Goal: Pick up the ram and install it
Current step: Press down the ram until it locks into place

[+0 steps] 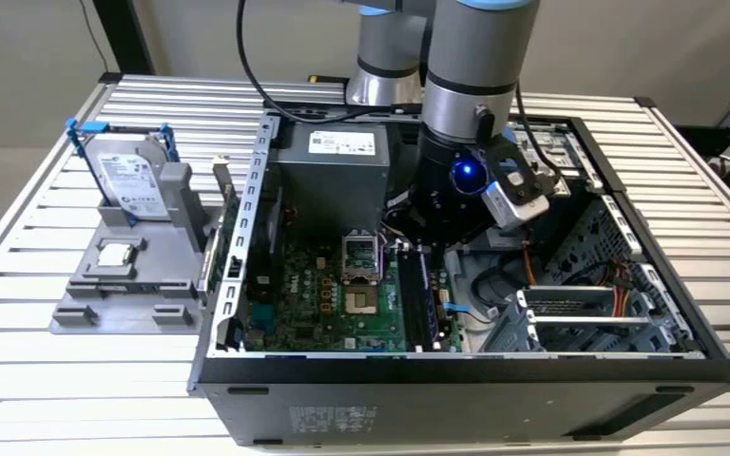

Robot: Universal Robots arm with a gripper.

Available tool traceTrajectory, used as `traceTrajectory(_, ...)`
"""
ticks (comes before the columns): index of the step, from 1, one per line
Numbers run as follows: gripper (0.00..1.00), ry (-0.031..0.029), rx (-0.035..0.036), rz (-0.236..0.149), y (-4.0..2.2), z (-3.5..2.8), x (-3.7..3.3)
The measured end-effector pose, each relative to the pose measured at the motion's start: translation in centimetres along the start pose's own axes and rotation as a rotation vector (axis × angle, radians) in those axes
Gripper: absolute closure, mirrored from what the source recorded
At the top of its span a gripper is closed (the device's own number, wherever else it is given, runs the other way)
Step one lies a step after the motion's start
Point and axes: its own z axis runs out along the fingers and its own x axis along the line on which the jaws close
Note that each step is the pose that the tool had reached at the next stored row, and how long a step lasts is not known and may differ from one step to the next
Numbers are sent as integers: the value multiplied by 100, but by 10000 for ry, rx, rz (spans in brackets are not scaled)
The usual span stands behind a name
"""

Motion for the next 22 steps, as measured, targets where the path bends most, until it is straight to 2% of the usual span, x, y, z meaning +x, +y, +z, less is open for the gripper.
traceTrajectory(8, 100, 0, 0, -1, 0, 0, -1)
traceTrajectory(9, 100, 16, -3, -4, 0, 0, -3)
traceTrajectory(10, 100, 93, -100, -15, -1, -1, -4)
traceTrajectory(11, 100, 171, -249, -22, -1, -1, -4)
traceTrajectory(12, 100, 215, -431, -29, 0, 0, -4)
traceTrajectory(14, 100, 248, -801, -34, -1, 0, -4)
traceTrajectory(15, 100, 258, -899, -33, -5, 1, -8)
traceTrajectory(17, 100, 255, -901, -57, -13, 3, -9)
traceTrajectory(22, 100, 157, -915, -926, -13, 6, -10)
